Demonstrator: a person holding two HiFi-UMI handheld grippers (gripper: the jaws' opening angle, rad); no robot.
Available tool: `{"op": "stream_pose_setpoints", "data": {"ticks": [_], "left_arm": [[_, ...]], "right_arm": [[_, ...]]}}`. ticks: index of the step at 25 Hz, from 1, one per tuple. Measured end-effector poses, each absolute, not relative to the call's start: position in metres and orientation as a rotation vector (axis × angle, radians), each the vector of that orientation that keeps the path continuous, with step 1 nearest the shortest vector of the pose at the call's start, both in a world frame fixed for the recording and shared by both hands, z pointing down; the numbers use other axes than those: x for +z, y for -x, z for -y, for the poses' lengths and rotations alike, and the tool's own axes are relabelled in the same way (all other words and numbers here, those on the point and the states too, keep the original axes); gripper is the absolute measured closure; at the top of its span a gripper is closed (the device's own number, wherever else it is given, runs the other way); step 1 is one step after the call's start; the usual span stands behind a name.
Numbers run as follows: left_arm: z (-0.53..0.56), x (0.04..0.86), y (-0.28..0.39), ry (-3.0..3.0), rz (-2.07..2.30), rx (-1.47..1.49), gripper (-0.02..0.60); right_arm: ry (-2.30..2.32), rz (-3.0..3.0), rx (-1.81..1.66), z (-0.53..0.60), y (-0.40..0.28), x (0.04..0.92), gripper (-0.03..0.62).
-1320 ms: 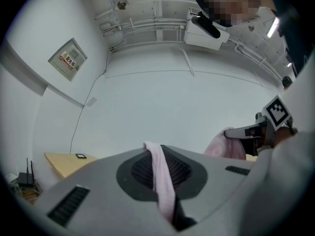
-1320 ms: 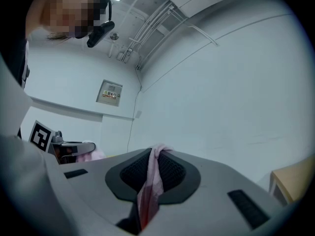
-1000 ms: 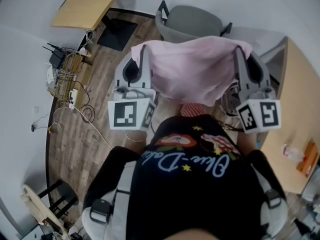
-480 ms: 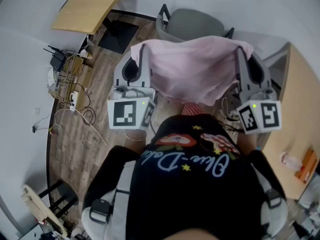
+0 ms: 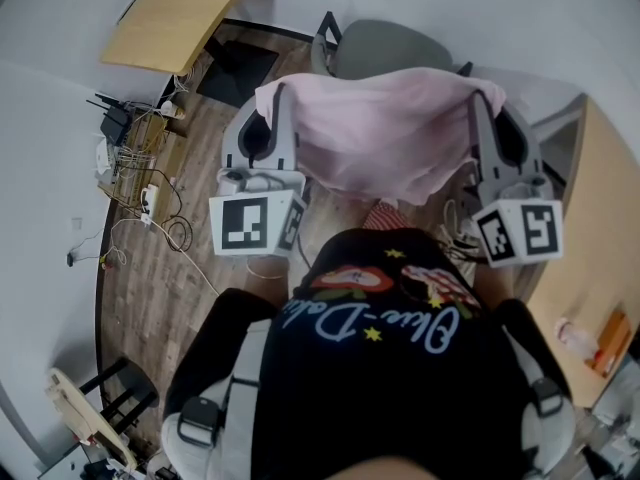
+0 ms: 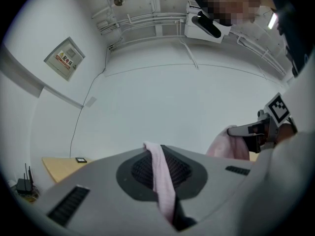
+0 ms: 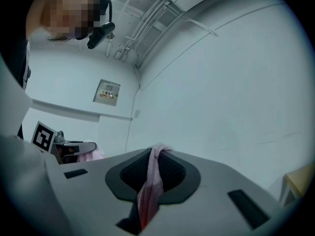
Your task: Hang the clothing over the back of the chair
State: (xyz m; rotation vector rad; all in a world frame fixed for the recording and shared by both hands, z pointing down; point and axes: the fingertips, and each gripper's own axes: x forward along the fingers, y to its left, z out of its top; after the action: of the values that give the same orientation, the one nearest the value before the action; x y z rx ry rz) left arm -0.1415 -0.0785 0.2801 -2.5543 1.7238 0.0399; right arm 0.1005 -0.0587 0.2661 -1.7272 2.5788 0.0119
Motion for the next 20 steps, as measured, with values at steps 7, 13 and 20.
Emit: {"op": "stream_pose_setpoints", "data": {"ticks": [7,13,20], "left_arm": [[0.104,0.275,0.129,2.533,-1.735,0.021,0.574],[0.124,0.272,0.122,2.511,-1.746,0.020,0.574],[0.142,0.274,0.111,2.482,-1.772,0.013,0.574]], "right_arm": [[1.700,-2.599,-0.001,0.086,-0.112,0.265,0.562],[1.673,-2.616,-0.004,0.108,-0.119,0.264,0.562],[1.646,-2.610,0.017,0.133,-0.134,0.262,0.560]]}}
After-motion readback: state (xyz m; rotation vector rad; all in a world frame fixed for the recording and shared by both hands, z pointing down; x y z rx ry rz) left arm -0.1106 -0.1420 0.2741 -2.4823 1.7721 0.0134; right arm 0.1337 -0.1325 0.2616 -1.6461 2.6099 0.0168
